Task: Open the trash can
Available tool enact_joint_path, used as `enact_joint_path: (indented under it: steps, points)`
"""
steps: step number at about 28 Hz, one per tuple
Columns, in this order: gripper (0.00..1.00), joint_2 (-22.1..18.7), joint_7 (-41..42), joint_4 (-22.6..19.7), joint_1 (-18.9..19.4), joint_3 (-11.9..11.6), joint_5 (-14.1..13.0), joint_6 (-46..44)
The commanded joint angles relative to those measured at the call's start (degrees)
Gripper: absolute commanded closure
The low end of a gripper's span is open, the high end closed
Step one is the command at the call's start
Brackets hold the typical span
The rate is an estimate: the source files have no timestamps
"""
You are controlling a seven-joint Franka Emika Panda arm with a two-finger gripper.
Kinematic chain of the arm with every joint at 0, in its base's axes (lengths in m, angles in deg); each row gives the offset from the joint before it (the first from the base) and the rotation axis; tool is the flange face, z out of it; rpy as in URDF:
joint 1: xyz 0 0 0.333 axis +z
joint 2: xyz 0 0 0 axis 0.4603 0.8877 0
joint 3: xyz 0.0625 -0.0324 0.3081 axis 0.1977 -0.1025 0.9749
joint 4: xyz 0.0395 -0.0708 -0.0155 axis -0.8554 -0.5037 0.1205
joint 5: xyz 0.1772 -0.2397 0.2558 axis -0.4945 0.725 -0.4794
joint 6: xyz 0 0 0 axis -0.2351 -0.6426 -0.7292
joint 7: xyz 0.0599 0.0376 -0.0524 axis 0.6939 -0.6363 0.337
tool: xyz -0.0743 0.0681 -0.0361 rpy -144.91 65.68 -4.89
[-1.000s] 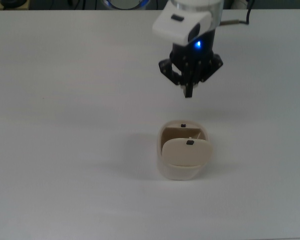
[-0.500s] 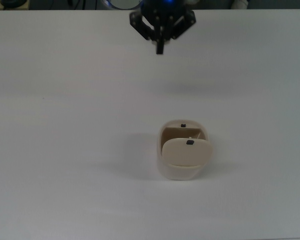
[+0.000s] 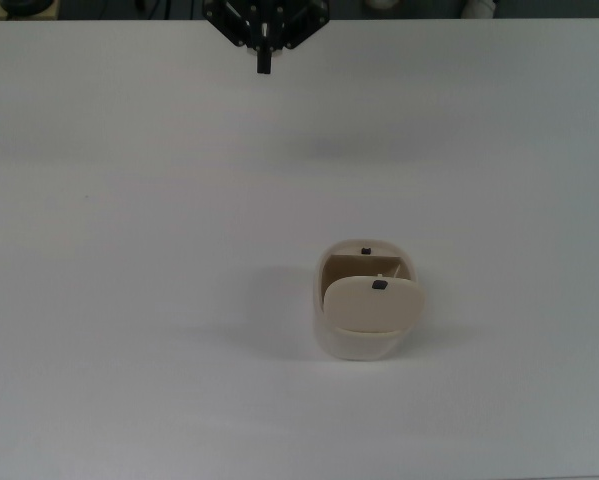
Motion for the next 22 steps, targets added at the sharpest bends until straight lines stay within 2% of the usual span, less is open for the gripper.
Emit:
enact_joint_path:
  steps: [1,5,7,8,10,11,22]
  points:
    - [1.0,-5.0,3.9,-4.6,-0.4,-1.9,-3.0,-0.3]
    - [1.0,-4.9,4.3,-4.6,-0.4,-3.0,-3.1,-0.1]
    - [0.92,-4.5,4.7,-4.1,-0.5,-3.4,-3.1,0.0]
    - [0.82,-4.4,4.7,-4.0,-0.5,-3.5,-3.2,0.1]
    - [0.44,-4.4,4.7,-3.9,-0.5,-3.7,-3.3,0.0]
    - [0.0,-4.4,4.3,-3.9,-0.4,-3.7,-3.2,0.0]
    - [0.0,-4.3,4.8,-3.8,-0.4,-3.6,-2.6,-0.1]
